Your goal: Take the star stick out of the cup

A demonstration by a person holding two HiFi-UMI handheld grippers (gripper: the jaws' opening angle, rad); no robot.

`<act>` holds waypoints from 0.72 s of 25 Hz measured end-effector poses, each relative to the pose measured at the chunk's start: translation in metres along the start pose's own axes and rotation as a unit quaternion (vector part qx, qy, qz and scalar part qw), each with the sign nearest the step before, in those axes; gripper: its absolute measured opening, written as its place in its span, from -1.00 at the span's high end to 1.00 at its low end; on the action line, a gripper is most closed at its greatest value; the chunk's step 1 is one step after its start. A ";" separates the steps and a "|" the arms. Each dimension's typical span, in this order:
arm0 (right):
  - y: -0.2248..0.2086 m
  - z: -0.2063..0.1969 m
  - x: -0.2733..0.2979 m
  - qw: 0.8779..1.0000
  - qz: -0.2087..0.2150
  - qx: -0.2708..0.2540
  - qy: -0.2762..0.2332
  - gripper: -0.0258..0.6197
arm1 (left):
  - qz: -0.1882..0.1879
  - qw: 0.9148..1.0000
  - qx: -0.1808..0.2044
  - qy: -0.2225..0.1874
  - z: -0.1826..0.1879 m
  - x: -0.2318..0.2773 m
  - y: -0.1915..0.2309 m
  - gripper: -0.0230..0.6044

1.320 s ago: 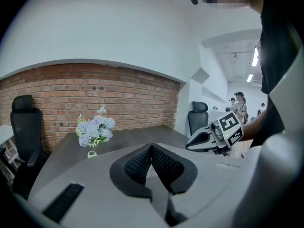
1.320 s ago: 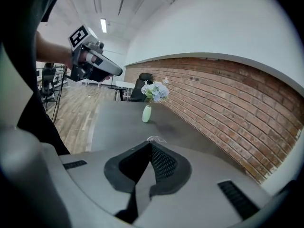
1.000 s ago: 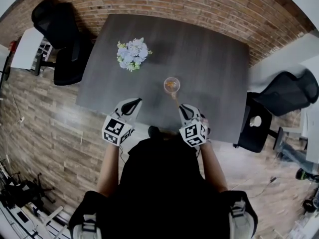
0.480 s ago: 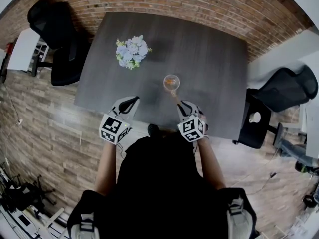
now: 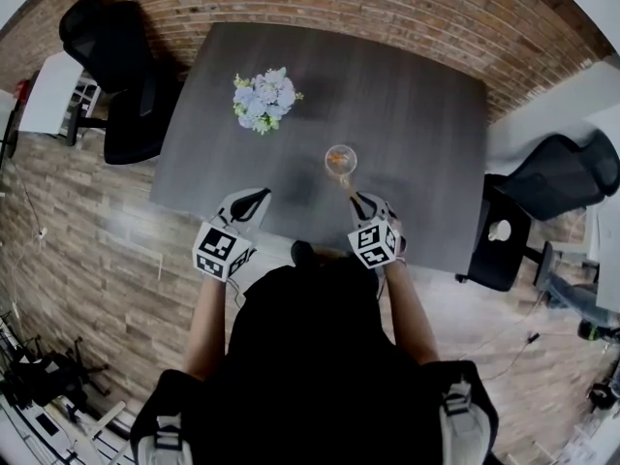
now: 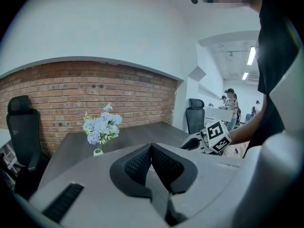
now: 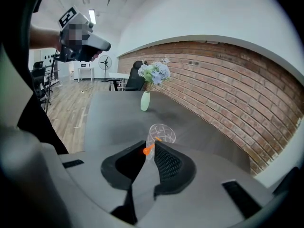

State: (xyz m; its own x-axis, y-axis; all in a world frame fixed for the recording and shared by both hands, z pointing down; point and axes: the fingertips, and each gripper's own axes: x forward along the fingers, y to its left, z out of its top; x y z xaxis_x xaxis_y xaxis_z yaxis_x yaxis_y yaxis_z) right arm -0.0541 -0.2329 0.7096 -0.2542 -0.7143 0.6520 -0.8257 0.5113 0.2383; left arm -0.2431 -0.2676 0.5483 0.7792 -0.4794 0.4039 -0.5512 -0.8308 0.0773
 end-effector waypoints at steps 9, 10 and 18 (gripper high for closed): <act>-0.005 -0.007 0.006 1.000 -0.010 0.009 0.003 0.81 | 0.006 1.000 0.005 -0.001 -0.003 -0.005 -0.003 0.92; -0.005 -0.006 0.006 1.000 -0.010 0.009 0.003 0.81 | 0.008 1.000 0.004 0.000 -0.004 -0.007 -0.002 0.92; -0.012 -0.003 0.009 1.000 -0.014 -0.005 0.003 0.84 | 0.024 1.000 0.000 -0.002 -0.005 -0.017 -0.003 0.92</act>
State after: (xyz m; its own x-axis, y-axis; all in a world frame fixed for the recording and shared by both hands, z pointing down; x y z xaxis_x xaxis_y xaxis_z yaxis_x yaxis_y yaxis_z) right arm -0.0456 -0.2444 0.7148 -0.2278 -0.7264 0.6485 -0.8279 0.4950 0.2637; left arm -0.2562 -0.2561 0.5457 0.7528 -0.5195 0.4042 -0.5879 -0.8069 0.0580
